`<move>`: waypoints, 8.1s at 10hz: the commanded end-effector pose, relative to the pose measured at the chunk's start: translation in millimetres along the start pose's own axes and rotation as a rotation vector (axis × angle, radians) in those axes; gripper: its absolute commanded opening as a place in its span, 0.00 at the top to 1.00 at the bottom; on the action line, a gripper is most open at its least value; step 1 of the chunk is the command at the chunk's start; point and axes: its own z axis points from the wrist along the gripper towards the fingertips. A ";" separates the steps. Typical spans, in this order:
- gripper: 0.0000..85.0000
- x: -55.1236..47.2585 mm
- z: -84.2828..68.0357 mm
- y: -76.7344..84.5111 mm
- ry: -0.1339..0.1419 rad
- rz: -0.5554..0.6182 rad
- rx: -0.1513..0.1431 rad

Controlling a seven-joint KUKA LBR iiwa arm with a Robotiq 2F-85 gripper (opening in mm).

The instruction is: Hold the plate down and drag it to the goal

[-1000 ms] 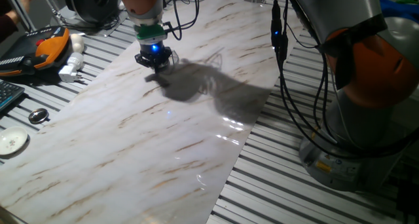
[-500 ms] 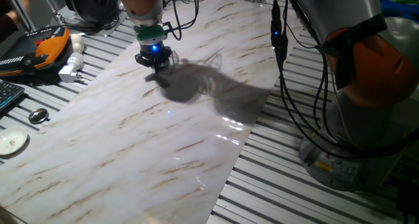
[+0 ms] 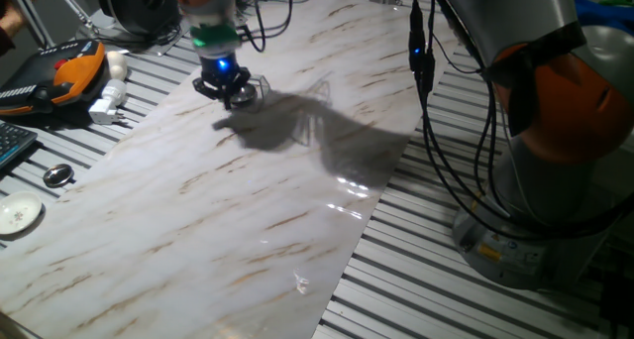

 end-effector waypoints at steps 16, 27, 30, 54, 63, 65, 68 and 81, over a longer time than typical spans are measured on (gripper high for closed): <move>1.00 45.2 -82.9 -17.9 0.047 -0.642 -0.018; 1.00 42.5 -88.6 -22.7 0.010 -0.637 0.005; 1.00 41.0 -87.1 -21.2 0.001 -0.624 0.012; 1.00 60.5 -98.9 -36.4 0.037 -0.626 0.013; 1.00 62.2 -95.7 -33.6 0.030 -0.594 -0.005; 1.00 62.2 -94.7 -32.6 0.021 -0.597 0.006; 1.00 59.5 -90.3 -26.9 0.018 -0.594 0.004; 1.00 66.1 -90.2 -26.4 -0.016 -0.569 0.059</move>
